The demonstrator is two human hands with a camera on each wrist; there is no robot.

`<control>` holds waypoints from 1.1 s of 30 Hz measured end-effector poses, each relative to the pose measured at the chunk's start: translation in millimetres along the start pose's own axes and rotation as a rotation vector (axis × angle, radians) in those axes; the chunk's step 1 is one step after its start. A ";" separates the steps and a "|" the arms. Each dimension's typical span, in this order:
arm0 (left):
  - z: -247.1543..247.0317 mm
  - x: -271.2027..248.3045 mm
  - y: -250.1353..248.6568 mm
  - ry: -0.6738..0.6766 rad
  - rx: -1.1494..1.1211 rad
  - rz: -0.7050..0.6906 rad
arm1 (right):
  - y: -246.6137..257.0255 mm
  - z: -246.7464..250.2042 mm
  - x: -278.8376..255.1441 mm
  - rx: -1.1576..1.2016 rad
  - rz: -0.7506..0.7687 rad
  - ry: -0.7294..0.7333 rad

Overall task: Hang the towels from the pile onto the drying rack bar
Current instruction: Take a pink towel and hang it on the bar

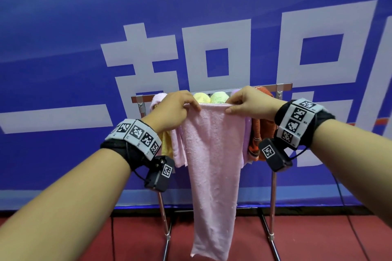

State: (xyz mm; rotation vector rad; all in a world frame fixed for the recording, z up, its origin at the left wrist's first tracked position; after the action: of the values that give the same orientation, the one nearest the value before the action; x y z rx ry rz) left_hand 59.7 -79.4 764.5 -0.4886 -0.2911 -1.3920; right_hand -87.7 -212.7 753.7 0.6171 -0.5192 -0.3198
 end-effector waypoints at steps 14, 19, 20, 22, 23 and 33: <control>6.9 -8.1 13.3 -0.069 -0.056 0.027 | 15.8 2.7 -1.1 -0.003 0.028 -0.019; 9.4 -10.7 15.4 -0.068 -0.097 0.062 | 15.9 3.7 -1.6 -0.023 0.025 -0.037; 10.3 -10.7 15.3 -0.073 -0.094 0.064 | 16.0 3.5 -1.6 -0.016 0.023 -0.029; 11.6 -10.6 15.4 -0.081 -0.084 0.065 | 16.8 2.3 -3.1 0.024 0.014 0.010; 11.5 -10.4 16.0 -0.080 -0.079 0.066 | 17.6 1.4 -4.3 0.052 0.011 0.031; 5.7 -7.4 16.8 -0.065 -0.060 0.070 | 24.3 -1.6 -7.7 0.192 0.077 0.057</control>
State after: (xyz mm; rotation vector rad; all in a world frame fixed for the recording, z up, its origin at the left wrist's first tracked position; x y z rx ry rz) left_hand 75.5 -68.5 763.3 -0.5893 -0.2832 -1.3208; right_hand -90.0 -189.9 764.8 0.7882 -0.5212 -0.1803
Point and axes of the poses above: each hand's wrist, its own x-axis towards the middle knuckle, its own z-axis out of the back of the hand, y = z × x, the point moved 7 cm from there along x, towards the middle knuckle, and after that the axes turned 11 degrees about x, right-handed, at the moved point
